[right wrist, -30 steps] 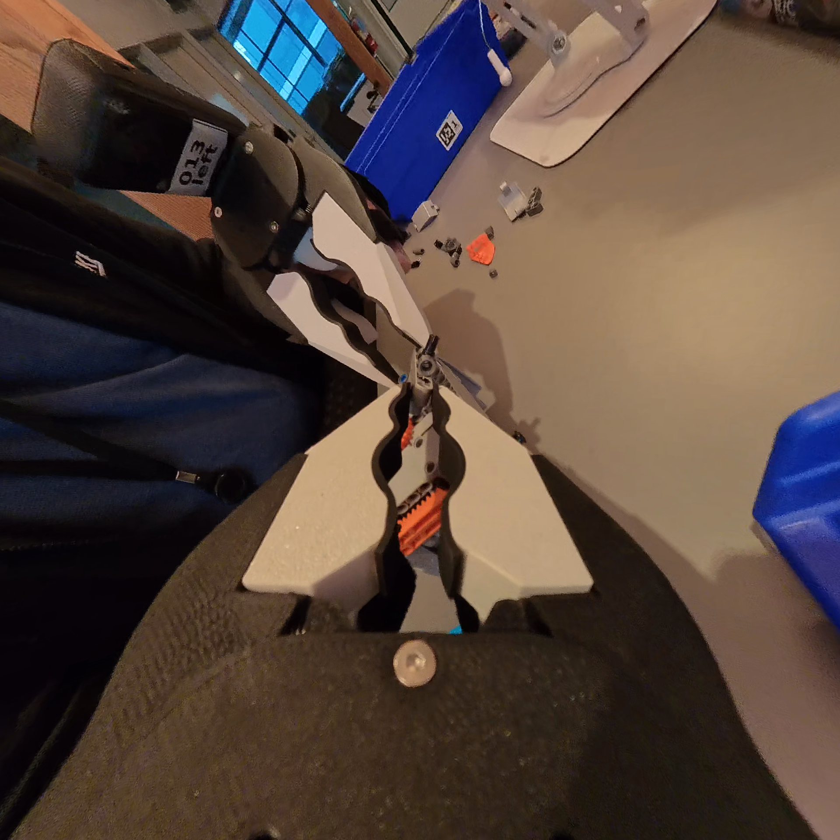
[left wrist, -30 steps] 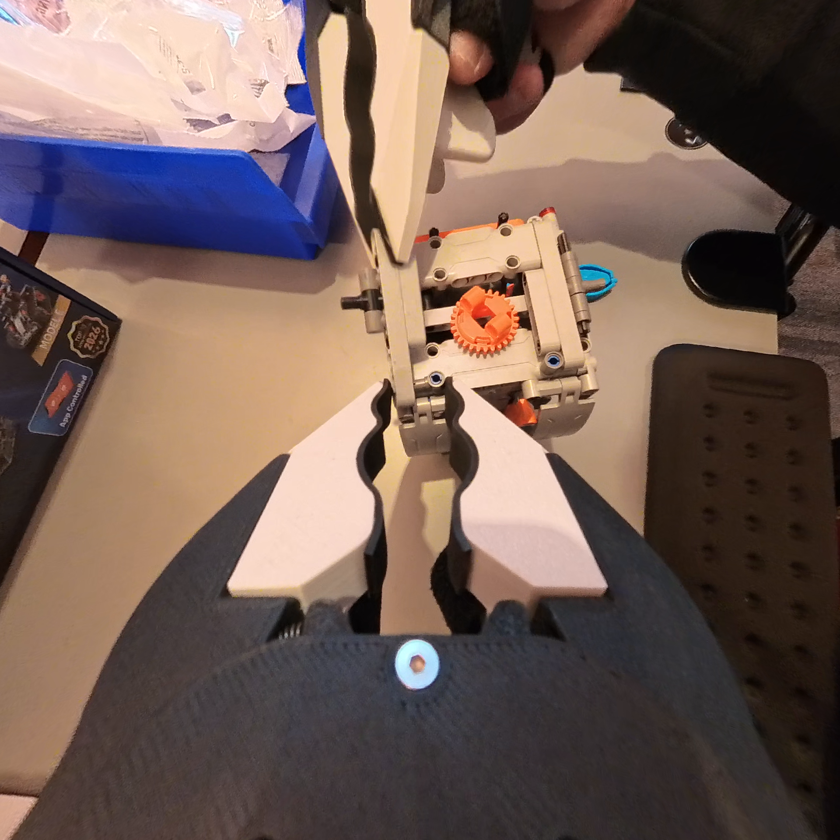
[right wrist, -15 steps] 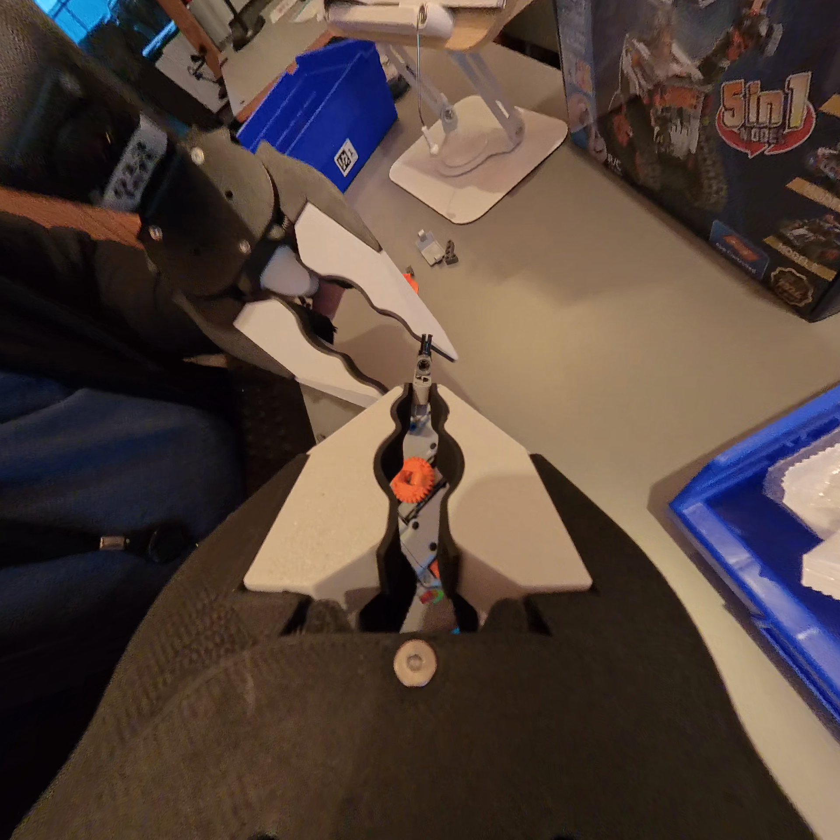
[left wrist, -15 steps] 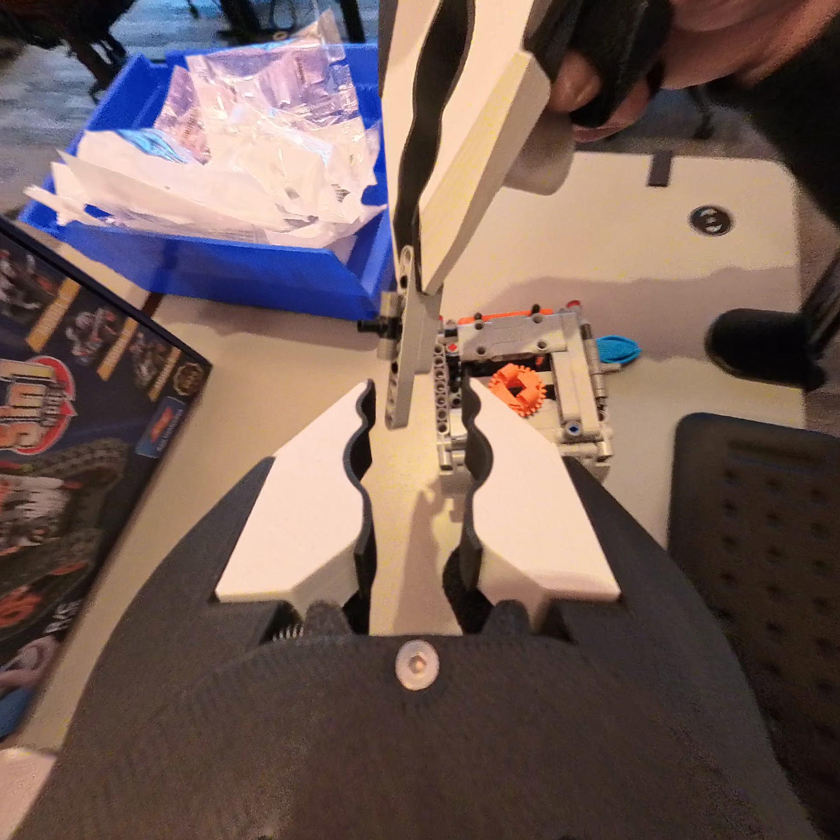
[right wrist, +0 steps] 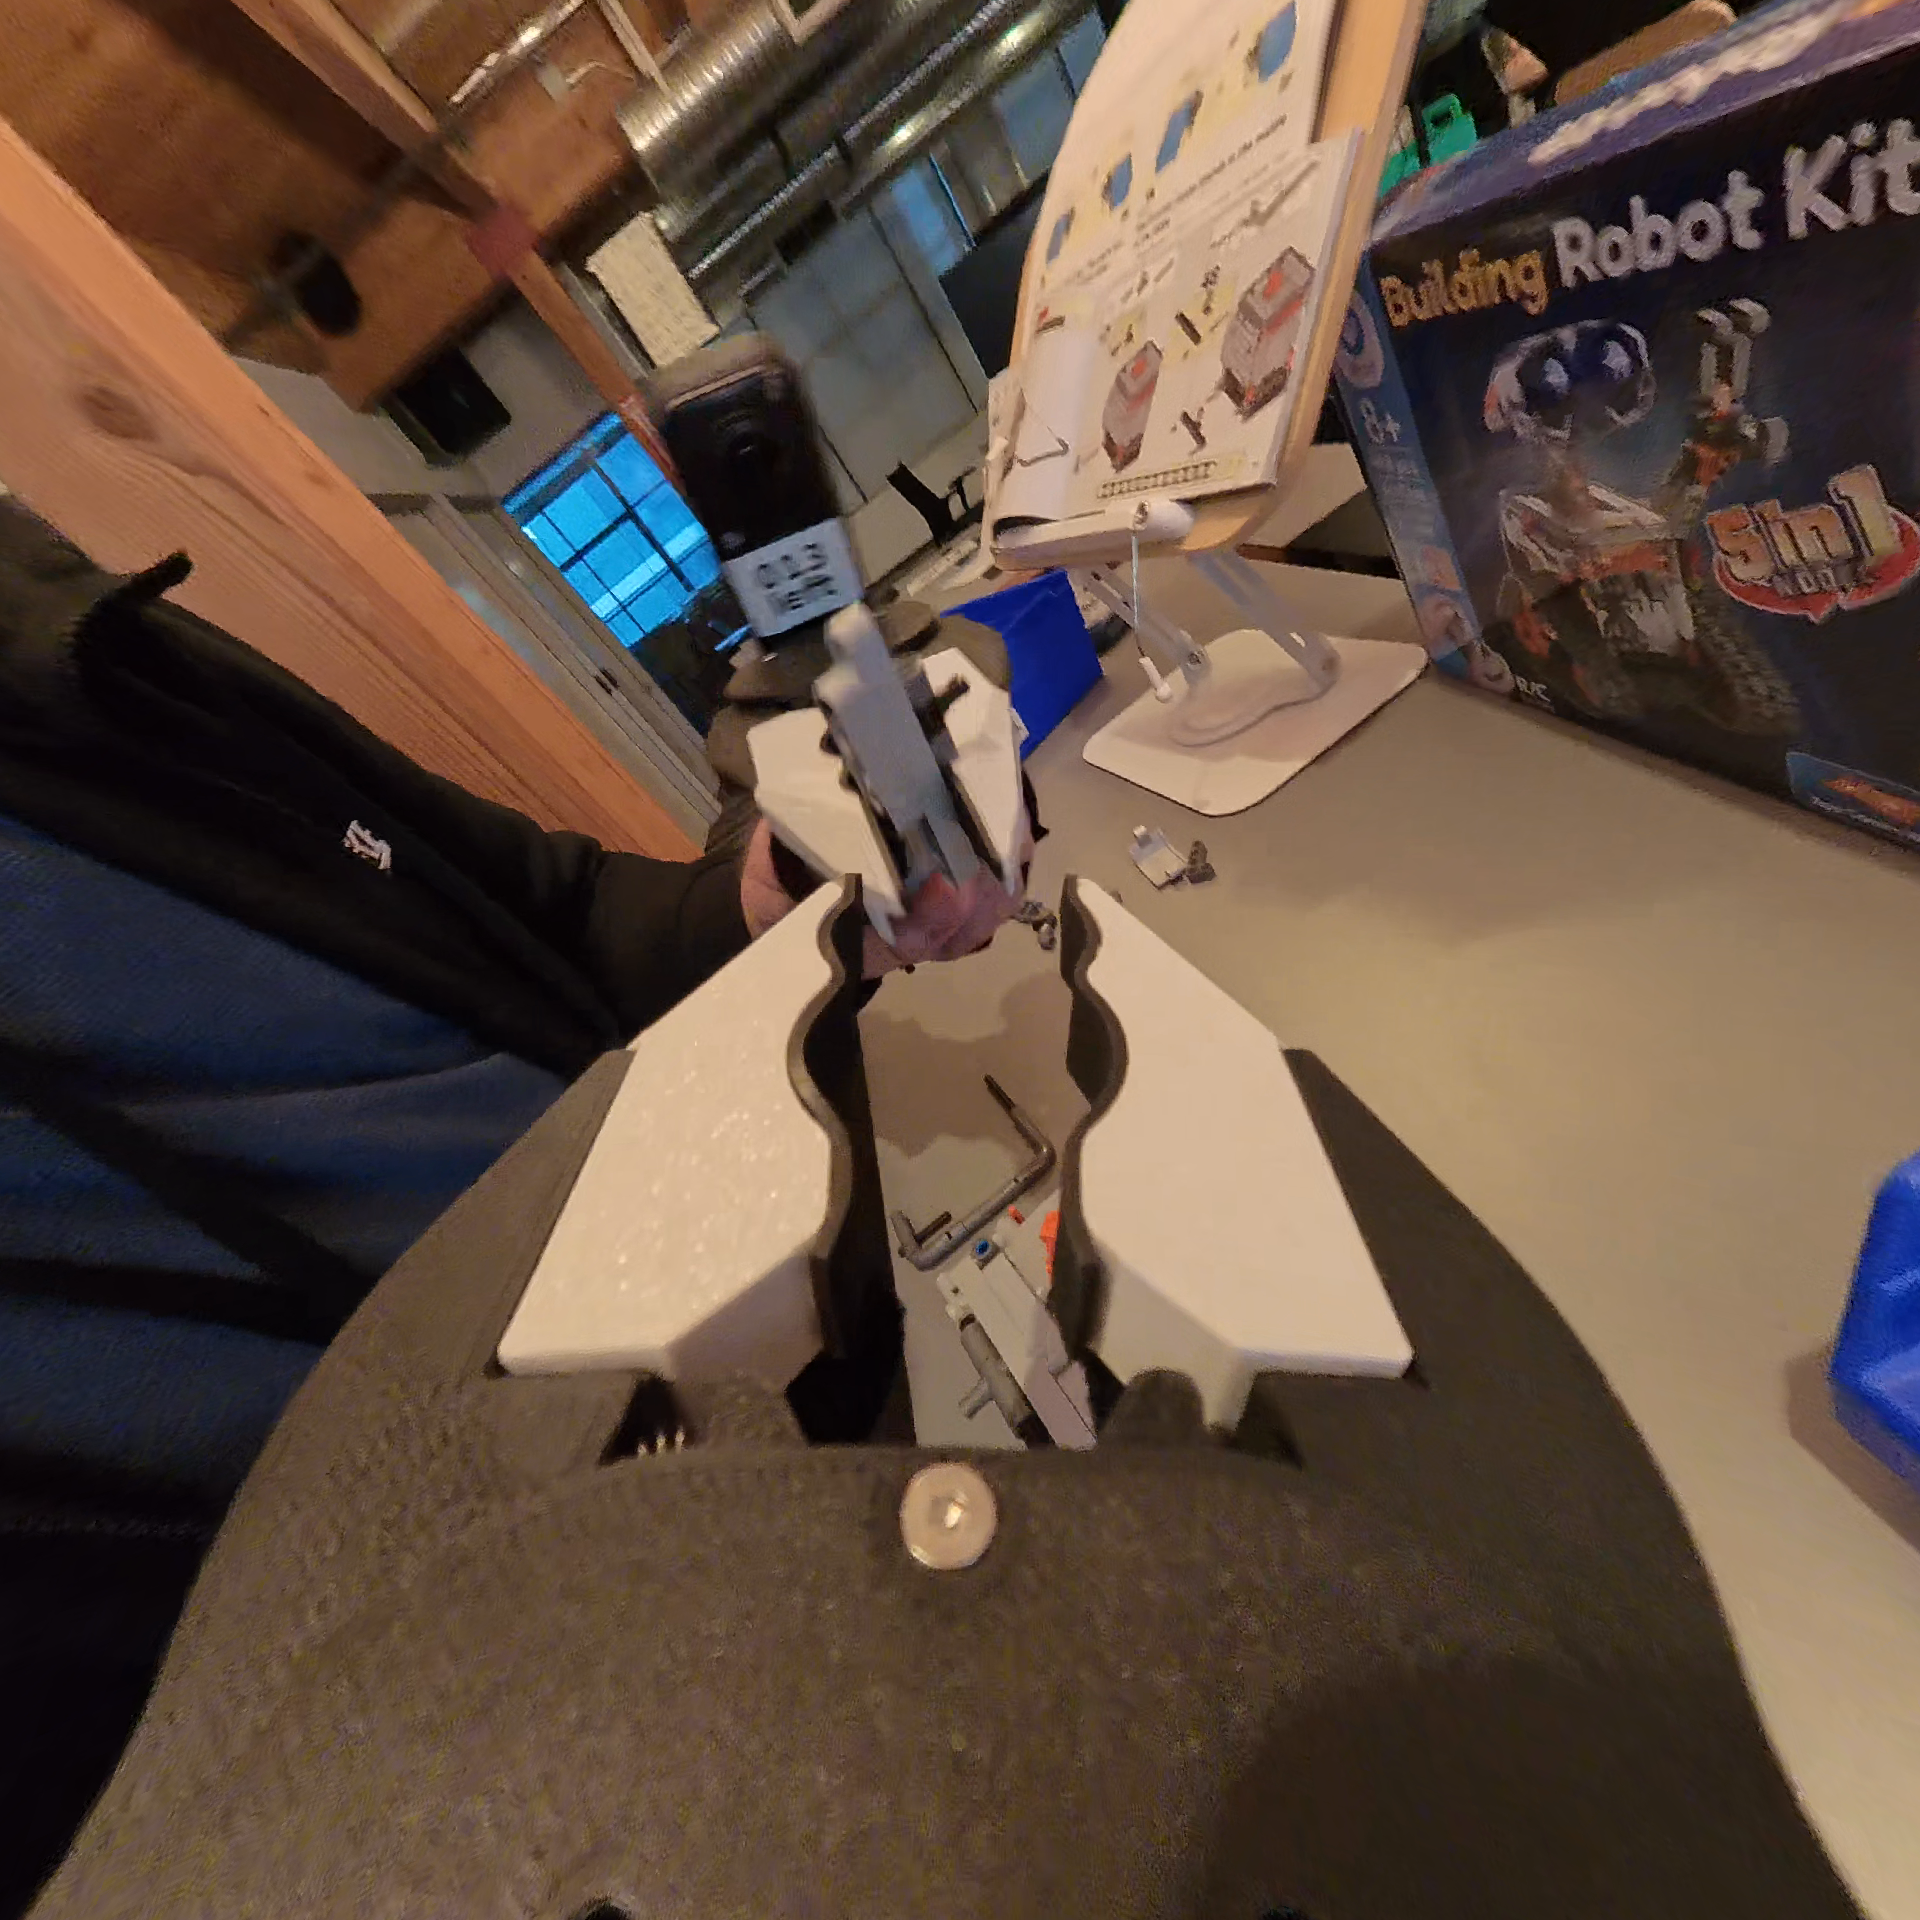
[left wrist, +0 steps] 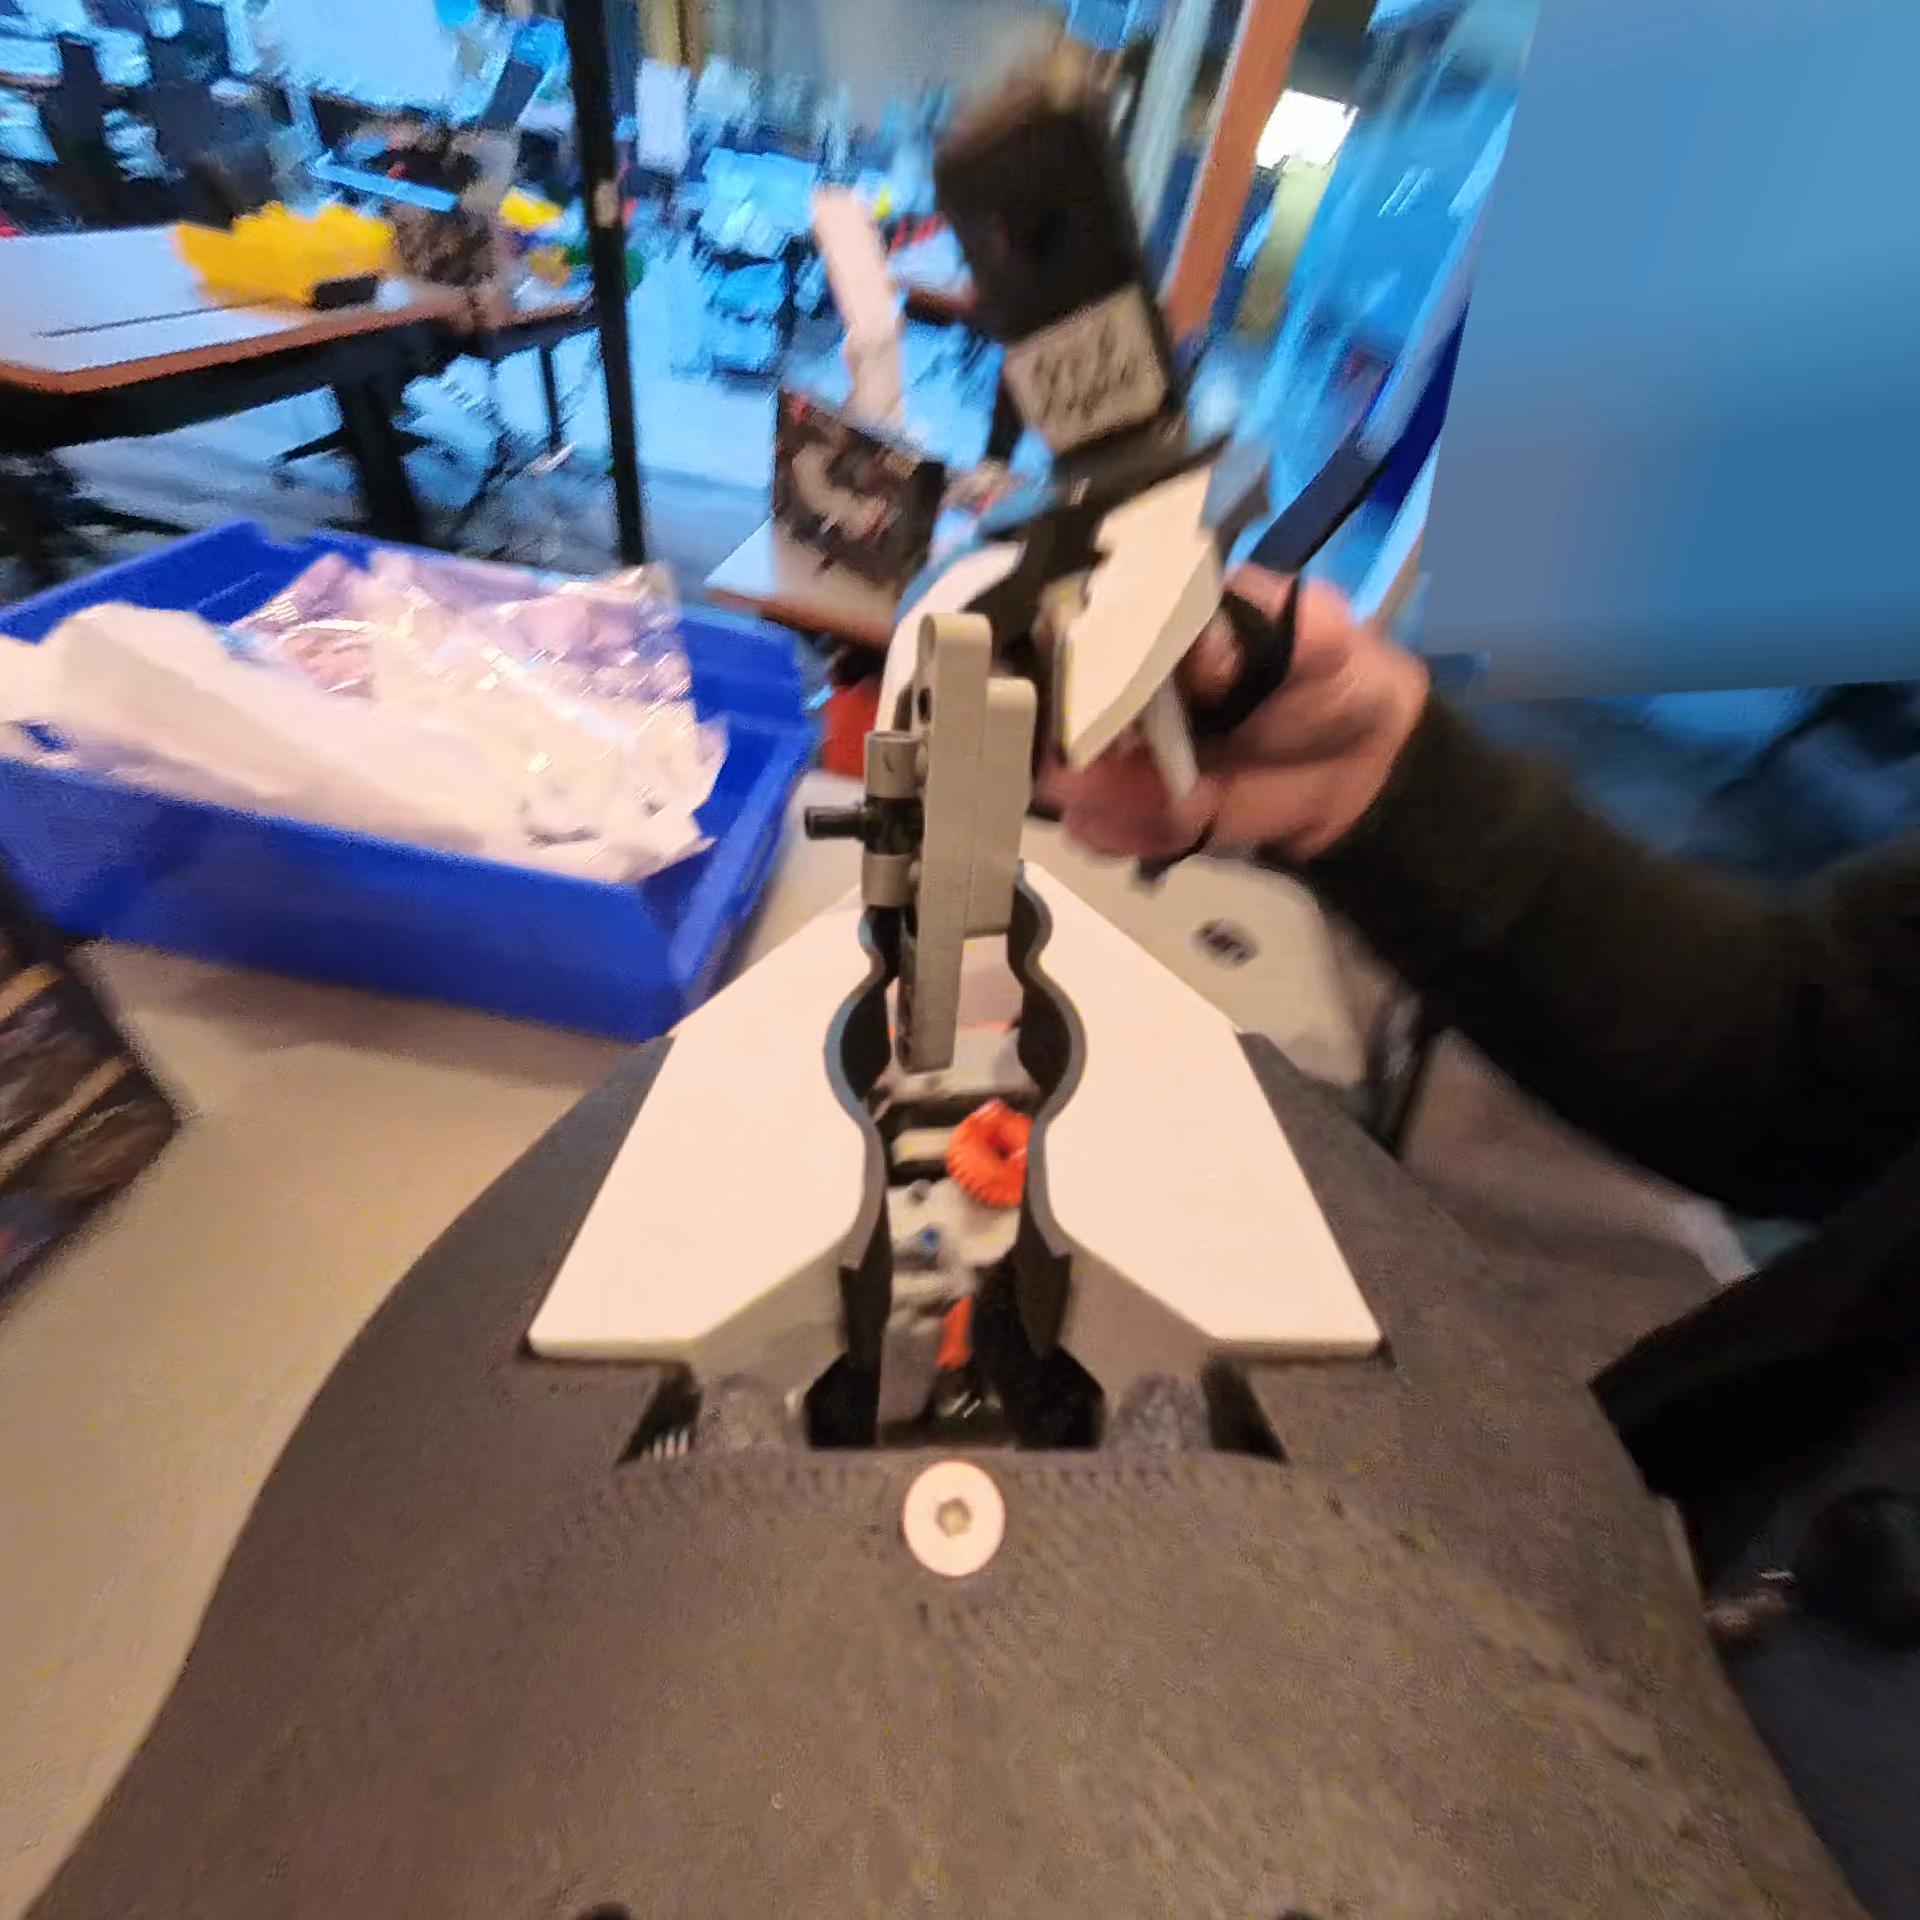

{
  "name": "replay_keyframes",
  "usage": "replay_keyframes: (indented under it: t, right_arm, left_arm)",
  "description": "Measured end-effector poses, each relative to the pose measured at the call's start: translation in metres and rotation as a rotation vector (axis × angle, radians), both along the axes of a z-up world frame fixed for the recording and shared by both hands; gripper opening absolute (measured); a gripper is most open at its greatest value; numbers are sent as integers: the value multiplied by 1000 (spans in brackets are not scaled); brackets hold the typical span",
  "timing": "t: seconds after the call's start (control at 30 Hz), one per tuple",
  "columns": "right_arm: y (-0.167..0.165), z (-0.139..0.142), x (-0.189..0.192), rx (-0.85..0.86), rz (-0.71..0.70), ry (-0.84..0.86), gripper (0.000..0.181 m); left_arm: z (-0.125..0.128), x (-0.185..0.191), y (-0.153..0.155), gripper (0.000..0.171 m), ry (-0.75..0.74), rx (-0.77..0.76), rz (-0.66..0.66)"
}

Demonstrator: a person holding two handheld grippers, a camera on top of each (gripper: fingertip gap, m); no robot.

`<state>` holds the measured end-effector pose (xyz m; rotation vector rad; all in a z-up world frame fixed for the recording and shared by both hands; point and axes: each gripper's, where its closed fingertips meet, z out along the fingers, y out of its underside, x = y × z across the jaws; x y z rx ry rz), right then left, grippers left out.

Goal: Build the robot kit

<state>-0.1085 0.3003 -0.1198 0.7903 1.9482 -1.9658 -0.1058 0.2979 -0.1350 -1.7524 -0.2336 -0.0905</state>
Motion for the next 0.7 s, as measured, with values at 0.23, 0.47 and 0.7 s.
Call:
replay_keyframes:
  t: [0.23, 0.47, 0.7]
  right_arm:
    - [-39, 0, 14, 63, -67, 157, 28]
    - [-48, 21, 2, -224, -119, 38, 20]
    - [-43, 20, 0, -174, -102, 76, 5]
  left_arm:
    - [52, -3, -13, 16, -372, 487, -171]
    - [64, -2, -15, 17, -486, 630, -238]
    - [59, 3, -7, 17, -488, 596, -256]
